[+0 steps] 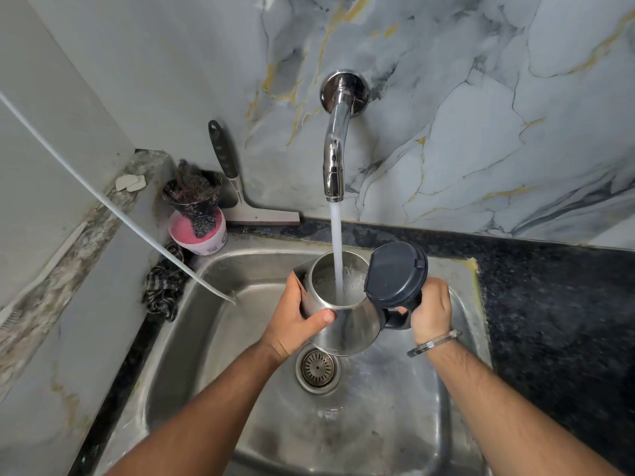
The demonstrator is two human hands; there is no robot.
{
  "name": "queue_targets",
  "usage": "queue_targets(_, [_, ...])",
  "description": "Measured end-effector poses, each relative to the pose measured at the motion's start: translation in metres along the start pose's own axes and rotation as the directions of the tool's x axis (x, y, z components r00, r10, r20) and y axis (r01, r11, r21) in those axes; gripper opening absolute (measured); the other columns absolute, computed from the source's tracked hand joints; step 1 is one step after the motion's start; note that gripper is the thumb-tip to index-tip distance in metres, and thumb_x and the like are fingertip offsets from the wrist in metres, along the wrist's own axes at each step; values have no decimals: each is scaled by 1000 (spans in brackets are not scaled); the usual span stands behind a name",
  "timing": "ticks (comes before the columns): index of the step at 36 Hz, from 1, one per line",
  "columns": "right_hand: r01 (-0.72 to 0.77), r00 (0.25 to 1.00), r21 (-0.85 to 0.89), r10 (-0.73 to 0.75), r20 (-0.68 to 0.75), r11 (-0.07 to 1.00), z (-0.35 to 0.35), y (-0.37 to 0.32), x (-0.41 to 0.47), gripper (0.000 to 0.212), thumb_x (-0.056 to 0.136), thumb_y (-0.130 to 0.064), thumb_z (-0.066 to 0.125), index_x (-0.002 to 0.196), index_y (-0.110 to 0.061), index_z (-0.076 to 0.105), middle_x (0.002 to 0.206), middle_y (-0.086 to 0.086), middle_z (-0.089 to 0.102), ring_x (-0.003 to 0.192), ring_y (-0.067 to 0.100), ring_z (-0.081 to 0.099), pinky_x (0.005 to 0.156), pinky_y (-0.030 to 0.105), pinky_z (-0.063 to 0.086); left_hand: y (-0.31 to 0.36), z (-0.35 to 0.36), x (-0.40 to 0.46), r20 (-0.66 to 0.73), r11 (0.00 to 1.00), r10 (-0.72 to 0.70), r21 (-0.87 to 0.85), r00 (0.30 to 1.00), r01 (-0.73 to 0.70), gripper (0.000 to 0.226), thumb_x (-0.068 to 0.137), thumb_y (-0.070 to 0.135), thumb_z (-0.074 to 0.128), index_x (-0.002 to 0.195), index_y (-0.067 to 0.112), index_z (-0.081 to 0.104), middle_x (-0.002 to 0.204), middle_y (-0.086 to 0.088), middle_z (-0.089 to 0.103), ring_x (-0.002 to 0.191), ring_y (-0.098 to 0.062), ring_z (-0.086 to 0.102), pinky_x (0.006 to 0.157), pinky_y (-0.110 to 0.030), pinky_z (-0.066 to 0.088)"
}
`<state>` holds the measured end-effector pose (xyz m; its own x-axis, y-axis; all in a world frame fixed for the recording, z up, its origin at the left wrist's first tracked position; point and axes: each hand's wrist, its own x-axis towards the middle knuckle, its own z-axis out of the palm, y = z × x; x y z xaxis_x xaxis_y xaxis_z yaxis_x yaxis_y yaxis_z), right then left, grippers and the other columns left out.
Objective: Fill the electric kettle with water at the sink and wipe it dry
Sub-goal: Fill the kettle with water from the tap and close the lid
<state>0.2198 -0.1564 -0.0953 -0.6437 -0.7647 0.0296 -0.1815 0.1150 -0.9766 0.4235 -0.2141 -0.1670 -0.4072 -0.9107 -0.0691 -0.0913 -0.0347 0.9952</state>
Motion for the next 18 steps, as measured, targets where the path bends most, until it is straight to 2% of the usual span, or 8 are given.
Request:
queue_targets(5, [26, 1000, -6, -26, 9, 1000, -1, -1, 1, 63, 89, 27, 32, 68, -32, 36, 76, -17, 33, 64, -39, 41, 58, -11, 35, 0, 1, -1, -1, 1000, -1, 0, 1000, 1, 76, 72, 35, 77, 137, 17, 42, 133, 8, 61, 130, -16, 59, 99, -23, 51])
queue_targets(9, [60, 998, -52, -59, 9, 997, -2, 5, 2, 63, 88, 27, 34, 69, -34, 36, 77, -18, 34, 67, -39, 41, 60, -11, 35, 1, 1, -1, -3, 1000, 8, 0, 1000, -8, 76, 72, 34, 76, 138, 16, 42, 136, 2, 60, 131, -19, 58, 101, -24, 50])
queue_targets(12, [100, 995, -83, -98, 29, 992, -2, 8, 1, 65, 87, 27, 37, 71, -36, 35, 78, -19, 33, 72, -38, 41, 62, -12, 33, 2, 2, -2, -2, 1000, 9, 3, 1000, -9, 76, 72, 34, 76, 138, 17, 42, 135, 4, 60, 131, -19, 58, 102, -25, 50])
queue_targets(14, [139, 990, -124, -134, 45, 983, -2, 4, -1, 59, 86, 19, 38, 72, -38, 34, 78, -20, 32, 74, -17, 50, 64, -13, 31, 2, 2, -2, -2, 1000, 14, 2, 1000, -14, 75, 72, 33, 76, 138, 17, 42, 135, 3, 60, 131, -18, 58, 102, -25, 50])
queue_targets(15, [161, 987, -145, -155, 52, 976, -2, 2, -2, 52, 83, 12, 37, 72, -39, 33, 79, -21, 31, 67, -4, 47, 65, -13, 30, 2, 2, -2, -3, 1000, 16, 0, 1000, -16, 75, 73, 32, 76, 138, 17, 42, 135, 2, 60, 131, -19, 58, 103, -25, 50])
queue_targets(16, [175, 984, -147, -168, 55, 974, -3, 2, -2, 48, 81, 8, 36, 73, -39, 33, 79, -21, 31, 65, 2, 44, 65, -13, 31, 3, 3, -2, -4, 1000, 20, -1, 1000, -20, 75, 73, 31, 76, 138, 17, 42, 136, 1, 60, 131, -19, 57, 103, -26, 49])
queue_targets(17, [158, 987, -128, -153, 47, 979, -4, 2, -2, 50, 85, 10, 36, 73, -38, 34, 79, -21, 32, 67, -1, 48, 64, -13, 32, 3, 3, -2, -4, 1000, 25, -1, 1000, -25, 75, 73, 31, 76, 138, 16, 42, 137, 0, 59, 132, -20, 57, 104, -26, 49])
queue_targets(18, [124, 992, -92, -121, 37, 988, -4, 2, -1, 55, 89, 16, 35, 72, -37, 35, 79, -20, 33, 71, -14, 53, 62, -12, 34, 3, 3, -2, -3, 1000, 27, 0, 1000, -27, 75, 73, 30, 75, 139, 16, 42, 137, 0, 59, 132, -19, 57, 104, -26, 49])
